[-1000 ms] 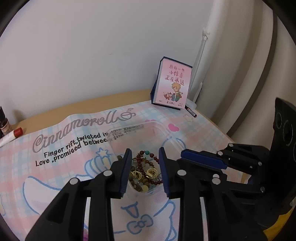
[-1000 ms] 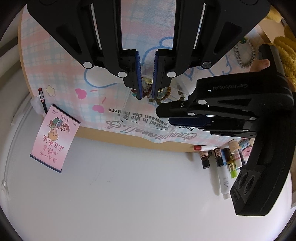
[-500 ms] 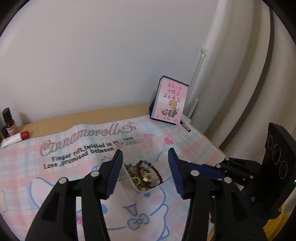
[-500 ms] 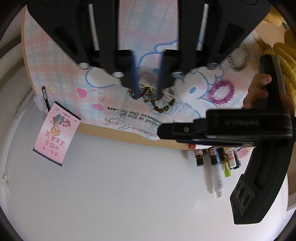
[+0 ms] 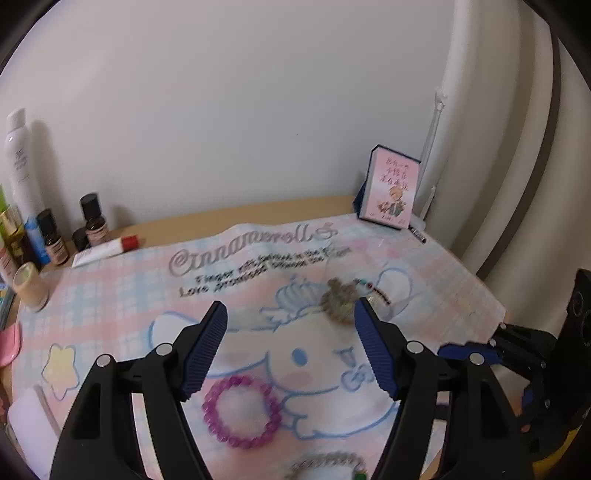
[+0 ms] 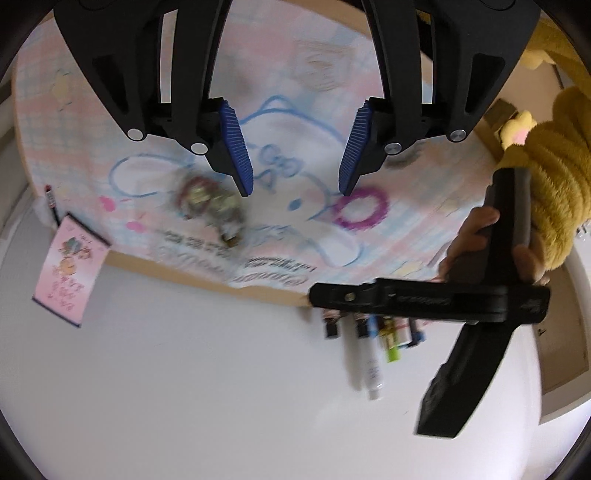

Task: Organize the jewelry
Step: 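Grasp the purple bead bracelet with the left gripper while the right grasps the grey beaded bracelet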

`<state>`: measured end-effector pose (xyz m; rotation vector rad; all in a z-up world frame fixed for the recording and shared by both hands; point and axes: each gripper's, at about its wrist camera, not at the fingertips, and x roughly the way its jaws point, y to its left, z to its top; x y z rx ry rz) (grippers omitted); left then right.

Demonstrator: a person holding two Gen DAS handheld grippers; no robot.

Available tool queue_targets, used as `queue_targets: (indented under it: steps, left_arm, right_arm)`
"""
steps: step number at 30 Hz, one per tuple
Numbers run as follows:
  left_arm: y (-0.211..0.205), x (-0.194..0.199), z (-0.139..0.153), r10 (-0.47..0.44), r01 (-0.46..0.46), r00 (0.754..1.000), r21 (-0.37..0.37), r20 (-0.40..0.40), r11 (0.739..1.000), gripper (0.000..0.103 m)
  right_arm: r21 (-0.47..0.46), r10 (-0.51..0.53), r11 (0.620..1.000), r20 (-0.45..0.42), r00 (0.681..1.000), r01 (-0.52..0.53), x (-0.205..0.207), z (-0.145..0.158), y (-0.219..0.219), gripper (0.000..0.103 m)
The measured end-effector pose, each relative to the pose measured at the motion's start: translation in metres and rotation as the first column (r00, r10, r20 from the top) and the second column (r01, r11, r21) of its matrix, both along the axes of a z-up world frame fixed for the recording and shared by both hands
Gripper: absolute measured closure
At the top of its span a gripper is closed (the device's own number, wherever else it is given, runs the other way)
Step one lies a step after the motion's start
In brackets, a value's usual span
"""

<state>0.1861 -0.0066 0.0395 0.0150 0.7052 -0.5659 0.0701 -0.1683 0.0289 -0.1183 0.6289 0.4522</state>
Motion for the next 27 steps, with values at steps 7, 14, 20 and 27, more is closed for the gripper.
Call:
queue_targets:
  steps: [7,14,20,27]
  left_arm:
    - [0.013,-0.009,-0.022,0.035,-0.034,0.999,0.047,-0.015,0.998,0.033]
    - [0.034,-0.016,-0.043,0.095,-0.093,0.995,0.065,-0.043,0.994,0.042]
    - [0.045,-0.018,-0.057,0.105,-0.098,0.991,0.090,-0.077,0.991,0.060]
    - [0.043,-0.017,-0.066,0.102,-0.088,0.990,0.139,-0.097,0.986,0.069]
  right_arm:
    - [-0.035,0.066,0.997,-0.035,0.997,-0.067,-0.012,-0.016,0.032,0.057]
    - [-0.043,0.088,0.995,-0.104,0.991,-0.093,-0.006,-0.030,0.048,0.067]
    - [-0.061,0.106,0.991,-0.159,0.982,-0.117,0.002,-0.040,0.058,0.075]
    - [-0.113,0.100,0.986,-0.187,0.977,-0.122,0.010,-0.046,0.068,0.078]
